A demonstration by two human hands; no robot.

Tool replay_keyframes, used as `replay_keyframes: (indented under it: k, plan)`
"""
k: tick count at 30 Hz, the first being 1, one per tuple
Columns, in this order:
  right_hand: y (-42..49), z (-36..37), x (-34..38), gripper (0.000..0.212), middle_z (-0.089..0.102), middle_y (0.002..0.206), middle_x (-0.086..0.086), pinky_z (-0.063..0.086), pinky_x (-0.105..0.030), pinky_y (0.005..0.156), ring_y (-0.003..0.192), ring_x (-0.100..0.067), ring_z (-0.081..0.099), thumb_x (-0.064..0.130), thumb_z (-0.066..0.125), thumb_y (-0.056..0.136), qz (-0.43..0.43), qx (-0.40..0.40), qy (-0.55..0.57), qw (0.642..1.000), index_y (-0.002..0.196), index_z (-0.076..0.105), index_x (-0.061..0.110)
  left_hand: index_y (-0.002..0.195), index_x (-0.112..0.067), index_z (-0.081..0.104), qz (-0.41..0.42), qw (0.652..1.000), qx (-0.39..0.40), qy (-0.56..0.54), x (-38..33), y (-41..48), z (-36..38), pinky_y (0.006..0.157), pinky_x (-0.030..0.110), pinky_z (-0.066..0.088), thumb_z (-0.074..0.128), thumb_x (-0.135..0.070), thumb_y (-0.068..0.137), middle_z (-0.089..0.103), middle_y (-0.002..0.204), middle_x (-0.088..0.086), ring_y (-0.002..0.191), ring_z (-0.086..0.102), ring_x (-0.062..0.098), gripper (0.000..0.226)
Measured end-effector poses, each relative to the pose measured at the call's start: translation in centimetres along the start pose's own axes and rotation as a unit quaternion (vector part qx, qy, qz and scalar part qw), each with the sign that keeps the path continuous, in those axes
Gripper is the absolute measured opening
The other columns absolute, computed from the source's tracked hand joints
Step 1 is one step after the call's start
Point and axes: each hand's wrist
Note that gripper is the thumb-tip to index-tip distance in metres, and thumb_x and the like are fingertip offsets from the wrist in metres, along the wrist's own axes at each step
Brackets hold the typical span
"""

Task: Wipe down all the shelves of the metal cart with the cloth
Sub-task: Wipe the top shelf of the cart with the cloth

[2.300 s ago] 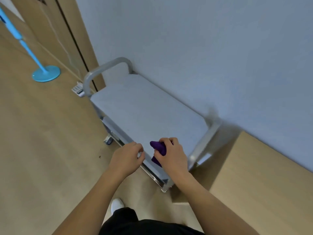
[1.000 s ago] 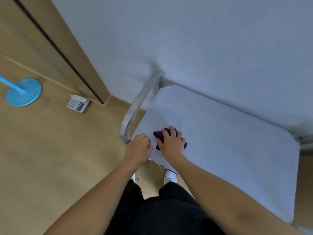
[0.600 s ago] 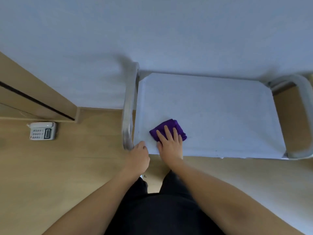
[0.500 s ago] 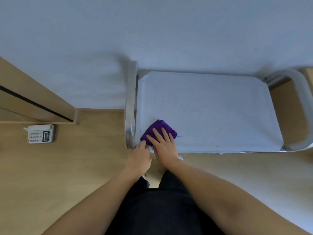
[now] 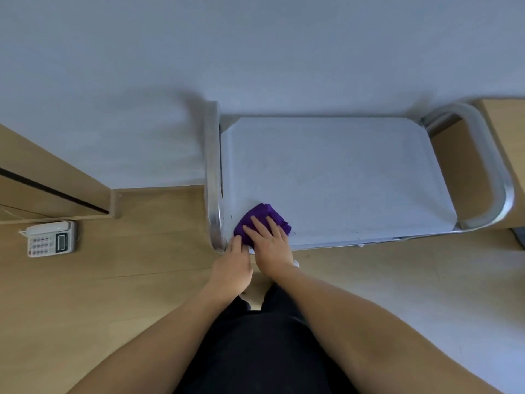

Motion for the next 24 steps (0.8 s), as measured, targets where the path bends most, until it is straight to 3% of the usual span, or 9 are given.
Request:
replay_keyframes:
  k: [4, 8, 10, 12, 15, 17, 19, 21, 24]
  plan:
    - [0.8, -1.3, -2.9, 0.050, 0.024, 0.161, 0.007, 0.023, -0.044, 0.120, 0.149, -0.025, 0.018, 0.029, 0.047, 0.099, -0.003, -0.007, -0.040, 0.999, 0.145, 0.033, 0.044, 0.142, -0.006, 0.035, 0.022, 0.999, 0.017, 0.021, 1.1, 0.1, 0.6, 0.087, 0.029, 0.052, 0.049, -0.024, 0.093, 0.023, 0.151, 0.006, 0.125, 0.047, 0.017, 0.054]
    - [0.2, -3.0, -7.1, 0.046, 0.019, 0.162, 0.004, 0.021, -0.046, 0.120, 0.149, -0.028, 0.015, 0.030, 0.035, 0.104, 0.204, -0.043, -0.001, 0.978, 0.147, 0.028, 0.042, 0.135, -0.008, 0.042, 0.014, 0.999, 0.028, 0.013, 1.3, 0.3, 0.6, 0.077, 0.032, 0.056, 0.051, -0.023, 0.091, 0.022, 0.152, 0.002, 0.113, 0.056, 0.016, 0.048]
    - [0.6, -2.8, -6.0, 0.048, 0.016, 0.163, 0.004, 0.018, -0.050, 0.121, 0.150, -0.032, 0.011, 0.025, 0.037, 0.103, 0.249, -0.033, 0.024, 0.968, 0.148, 0.028, 0.039, 0.132, -0.008, 0.045, 0.010, 1.000, 0.025, 0.011, 1.2, 0.3, 0.5, 0.073, 0.027, 0.053, 0.050, -0.024, 0.091, 0.025, 0.149, 0.002, 0.111, 0.056, 0.015, 0.044]
    - [1.4, -2.2, -3.2, 0.056, 0.014, 0.164, 0.005, 0.017, -0.049, 0.121, 0.150, -0.033, 0.009, 0.015, 0.043, 0.099, 0.229, -0.024, 0.032, 0.973, 0.148, 0.028, 0.038, 0.129, -0.008, 0.047, 0.009, 0.999, 0.023, 0.023, 1.2, 0.3, 0.4, 0.063, 0.023, 0.043, 0.050, -0.025, 0.091, 0.028, 0.147, 0.002, 0.103, 0.058, 0.015, 0.043]
    - [1.9, -0.9, 0.7, 0.064, 0.017, 0.163, 0.007, 0.018, -0.046, 0.122, 0.150, -0.031, 0.011, 0.010, 0.052, 0.095, 0.040, 0.015, 0.016, 0.999, 0.148, 0.030, 0.037, 0.127, -0.010, 0.049, -0.001, 1.000, 0.016, 0.024, 1.1, 0.3, 0.2, 0.060, 0.022, 0.033, 0.049, -0.027, 0.090, 0.036, 0.139, 0.003, 0.088, 0.060, 0.017, 0.041]
    - [2.1, -1.1, 1.0, 0.063, 0.019, 0.162, 0.007, 0.019, -0.047, 0.122, 0.151, -0.028, 0.009, 0.014, 0.054, 0.096, -0.027, 0.036, 0.006, 0.999, 0.148, 0.030, 0.038, 0.131, -0.011, 0.046, -0.001, 1.000, 0.014, 0.021, 1.2, 0.2, 0.2, 0.062, 0.021, 0.034, 0.048, -0.027, 0.090, 0.036, 0.137, 0.004, 0.088, 0.060, 0.017, 0.044]
    - [2.8, -1.9, -0.2, 0.056, 0.018, 0.163, 0.006, 0.018, -0.046, 0.123, 0.151, -0.026, 0.010, 0.019, 0.049, 0.099, -0.006, 0.029, -0.005, 1.000, 0.148, 0.029, 0.039, 0.135, -0.009, 0.043, 0.015, 1.000, 0.016, 0.019, 1.1, 0.2, 0.1, 0.066, 0.023, 0.039, 0.047, -0.027, 0.092, 0.028, 0.146, 0.005, 0.095, 0.060, 0.017, 0.047]
    - [3.0, -2.8, -1.6, 0.051, 0.015, 0.163, 0.004, 0.017, -0.045, 0.123, 0.151, -0.027, 0.009, 0.025, 0.040, 0.103, 0.069, 0.018, 0.004, 0.997, 0.150, 0.027, 0.038, 0.132, -0.007, 0.045, 0.023, 0.999, 0.025, 0.003, 0.9, 0.2, 0.1, 0.078, 0.026, 0.046, 0.047, -0.025, 0.093, 0.020, 0.153, 0.006, 0.114, 0.055, 0.018, 0.044]
    - [3.0, -3.4, -3.3, 0.049, 0.012, 0.164, 0.006, 0.019, -0.048, 0.122, 0.152, -0.030, 0.005, 0.029, 0.035, 0.105, 0.105, 0.021, 0.009, 0.994, 0.151, 0.022, 0.038, 0.123, -0.006, 0.051, 0.019, 1.000, 0.018, -0.014, 0.4, 0.5, 0.1, 0.092, 0.030, 0.048, 0.047, -0.024, 0.094, 0.023, 0.152, 0.007, 0.132, 0.040, 0.019, 0.034]
Point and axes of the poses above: each hand's wrist, its own y-axis towards the middle knuckle, its own z-axis out of the palm, x = y × z
